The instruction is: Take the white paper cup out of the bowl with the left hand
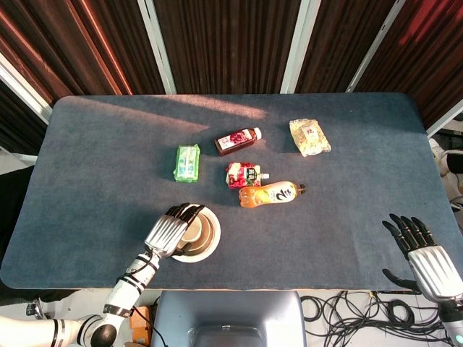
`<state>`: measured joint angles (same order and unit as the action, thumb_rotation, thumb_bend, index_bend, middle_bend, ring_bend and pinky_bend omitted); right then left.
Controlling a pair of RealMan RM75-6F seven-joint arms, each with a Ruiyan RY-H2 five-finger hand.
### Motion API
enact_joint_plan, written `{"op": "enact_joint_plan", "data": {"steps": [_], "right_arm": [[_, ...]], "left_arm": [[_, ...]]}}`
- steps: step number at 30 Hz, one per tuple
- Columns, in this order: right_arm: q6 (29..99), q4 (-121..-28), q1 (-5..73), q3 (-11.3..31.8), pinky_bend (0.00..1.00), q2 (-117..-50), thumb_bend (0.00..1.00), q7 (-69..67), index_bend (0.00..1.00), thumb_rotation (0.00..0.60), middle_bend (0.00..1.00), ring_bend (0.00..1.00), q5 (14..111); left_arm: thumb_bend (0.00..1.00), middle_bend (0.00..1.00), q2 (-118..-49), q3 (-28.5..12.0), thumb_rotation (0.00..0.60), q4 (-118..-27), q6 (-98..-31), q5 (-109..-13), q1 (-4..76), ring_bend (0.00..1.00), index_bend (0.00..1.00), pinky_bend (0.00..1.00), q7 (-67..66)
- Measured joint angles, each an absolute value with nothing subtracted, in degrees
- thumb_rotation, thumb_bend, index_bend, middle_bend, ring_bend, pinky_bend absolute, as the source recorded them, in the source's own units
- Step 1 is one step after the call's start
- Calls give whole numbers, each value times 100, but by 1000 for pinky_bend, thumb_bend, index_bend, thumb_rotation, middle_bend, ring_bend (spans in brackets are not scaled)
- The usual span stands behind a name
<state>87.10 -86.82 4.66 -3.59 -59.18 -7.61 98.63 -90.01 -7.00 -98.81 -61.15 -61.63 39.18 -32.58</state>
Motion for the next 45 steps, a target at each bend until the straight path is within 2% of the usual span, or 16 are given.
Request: {"op": "enact_joint_plan", "data": {"steps": [14,23,32,40,45], "right_arm": [[8732,-8685,454,-359,40,-5911,112,-780,92,600,7,0,9863],[8642,-8709,488,-368,40,-5894,111,-754,104,600,7,0,9857],[8624,-8712,499,-365,41,-5893,111,-759,114,600,7,0,9847],[8633,-8705,494,-369,41,-5885,112,-773,118,600,7,0,9848],[8617,-8712,501,-372,41,-5882,111,-771,119,600,7,0,9849]], "left_arm": [[282,158,-9089,-642,600,-9778,-6075,-6050,3982,108,31,225,-3249],[282,313,-9255,-647,600,-9616,-6196,-5976,3961,261,146,334,-3241],[322,376,-9250,-671,600,-9677,-6282,-5955,3928,315,239,372,-3172],[323,372,-8991,-669,600,-10073,-6496,-6159,3837,316,251,373,-3135],[323,368,-8523,-646,600,-10587,-6723,-6323,3704,316,251,373,-3141]]}}
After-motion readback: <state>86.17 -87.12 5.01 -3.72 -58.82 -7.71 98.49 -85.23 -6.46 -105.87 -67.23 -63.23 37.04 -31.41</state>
